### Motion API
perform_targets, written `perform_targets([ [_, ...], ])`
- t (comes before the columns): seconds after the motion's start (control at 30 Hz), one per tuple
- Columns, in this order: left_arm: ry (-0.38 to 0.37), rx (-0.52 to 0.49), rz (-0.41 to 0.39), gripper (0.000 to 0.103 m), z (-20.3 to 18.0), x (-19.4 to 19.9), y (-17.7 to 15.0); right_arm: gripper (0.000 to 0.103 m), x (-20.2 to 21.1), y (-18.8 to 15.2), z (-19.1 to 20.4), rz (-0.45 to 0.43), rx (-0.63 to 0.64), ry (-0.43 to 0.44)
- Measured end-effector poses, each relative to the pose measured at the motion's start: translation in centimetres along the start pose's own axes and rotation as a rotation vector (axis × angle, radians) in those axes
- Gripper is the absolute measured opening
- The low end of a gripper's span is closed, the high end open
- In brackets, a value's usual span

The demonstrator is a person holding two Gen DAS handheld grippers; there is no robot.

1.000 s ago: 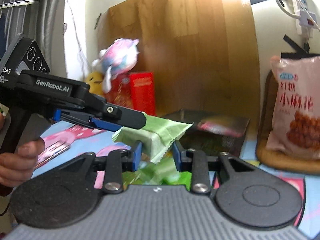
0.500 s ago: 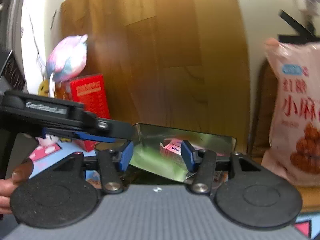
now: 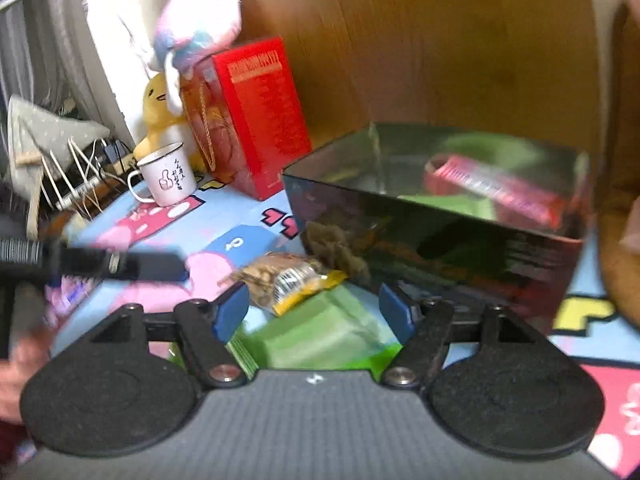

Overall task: Organize snacks
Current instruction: 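Grasp the clear nut bag with yellow ends with the left gripper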

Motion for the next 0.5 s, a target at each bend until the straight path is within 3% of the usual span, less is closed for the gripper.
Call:
perform_targets([
  [0.13, 0.033, 0.066, -0.047, 0.059, 1.7, -0.3, 1.9, 0.072, -2.4, 2.0, 0.5, 0.074, -0.030, 0.037],
  [0.23, 0.072, 0.080, -0.011, 0.059, 2.4, -2.8, 3.4, 0.070, -4.0, 2.3, 1.4, 0.135, -0.010, 0.018],
  [0.33, 0.036, 0.092, 0.016, 0.057, 2.8, -4.6, 3.5, 0.061, -4.7, 1.7, 2.1, 0.176, 0.049, -0.025],
  [0.4, 0.016, 0.068, 0.044, 0.051, 2.3, -5.1, 3.2, 0.052, -4.9, 1.5, 2.6, 0.164, 0.098, -0.061],
  [0.43, 0.012, 0.062, 0.054, 0.049, 2.2, -5.2, 3.1, 0.041, -4.7, 1.2, 3.0, 0.157, 0.113, -0.070],
  [0.5, 0.026, 0.050, 0.058, 0.046, 1.9, -5.0, 2.7, 0.038, -4.1, 0.9, 3.4, 0.144, 0.116, -0.061],
])
Point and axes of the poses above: each gripper's, at about its wrist camera, not at the fingertips, and x roughly against the way its jaws point, z to its left, y to its top, the point moved 2 cm from there along -x, roughly the way its jaws point, and after that the axes turned 12 degrees about z, right-handed, at the moved point
